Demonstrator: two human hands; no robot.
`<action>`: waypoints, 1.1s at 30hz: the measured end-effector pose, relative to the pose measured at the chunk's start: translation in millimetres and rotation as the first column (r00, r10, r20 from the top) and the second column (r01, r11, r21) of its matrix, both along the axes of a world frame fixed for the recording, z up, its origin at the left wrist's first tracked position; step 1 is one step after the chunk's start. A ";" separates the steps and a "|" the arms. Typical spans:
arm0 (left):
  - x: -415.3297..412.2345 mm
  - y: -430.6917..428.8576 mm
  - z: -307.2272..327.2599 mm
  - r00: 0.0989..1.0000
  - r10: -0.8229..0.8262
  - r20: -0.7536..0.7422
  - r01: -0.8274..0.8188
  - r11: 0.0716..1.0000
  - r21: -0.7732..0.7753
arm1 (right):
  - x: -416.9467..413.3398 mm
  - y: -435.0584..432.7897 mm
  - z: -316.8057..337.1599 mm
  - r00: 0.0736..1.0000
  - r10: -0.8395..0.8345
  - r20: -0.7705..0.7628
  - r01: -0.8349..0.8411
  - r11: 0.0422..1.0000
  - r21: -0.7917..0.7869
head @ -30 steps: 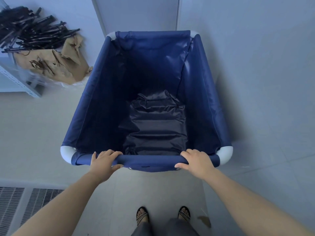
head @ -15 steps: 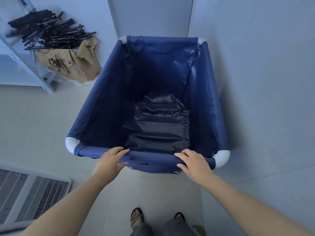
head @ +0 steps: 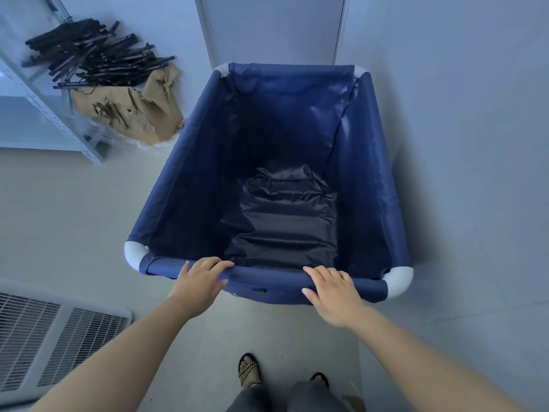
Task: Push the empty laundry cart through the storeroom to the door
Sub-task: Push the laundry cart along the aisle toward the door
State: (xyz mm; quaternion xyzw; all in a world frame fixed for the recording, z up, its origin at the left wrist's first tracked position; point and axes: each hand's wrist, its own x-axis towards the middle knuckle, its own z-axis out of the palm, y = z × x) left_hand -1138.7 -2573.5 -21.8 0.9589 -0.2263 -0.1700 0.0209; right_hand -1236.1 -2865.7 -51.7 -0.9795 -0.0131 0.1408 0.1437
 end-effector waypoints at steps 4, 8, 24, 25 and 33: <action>17.0 10.4 -1.5 0.998 -0.024 -0.061 0.027 0.999 0.044 | 1.7 2.9 0.4 0.997 -0.072 -0.022 0.072 0.997 -0.020; 28.9 20.8 -2.3 0.992 -0.060 -0.113 0.066 0.996 0.057 | 1.8 13.1 0.6 0.975 -0.218 -0.033 0.217 0.976 -0.034; 49.8 31.7 -21.2 0.982 -0.118 -0.150 0.135 0.985 0.108 | 5.4 18.9 9.0 0.948 -0.304 -0.090 0.302 0.953 -0.037; 51.1 31.5 -21.0 0.979 -0.118 -0.165 0.137 0.984 0.113 | 5.4 19.3 9.8 0.947 -0.307 -0.089 0.305 0.952 -0.039; 59.4 28.7 -16.4 0.954 -0.126 -0.272 0.161 0.981 0.111 | 4.6 21.7 9.9 0.948 -0.310 -0.067 0.305 0.949 -0.075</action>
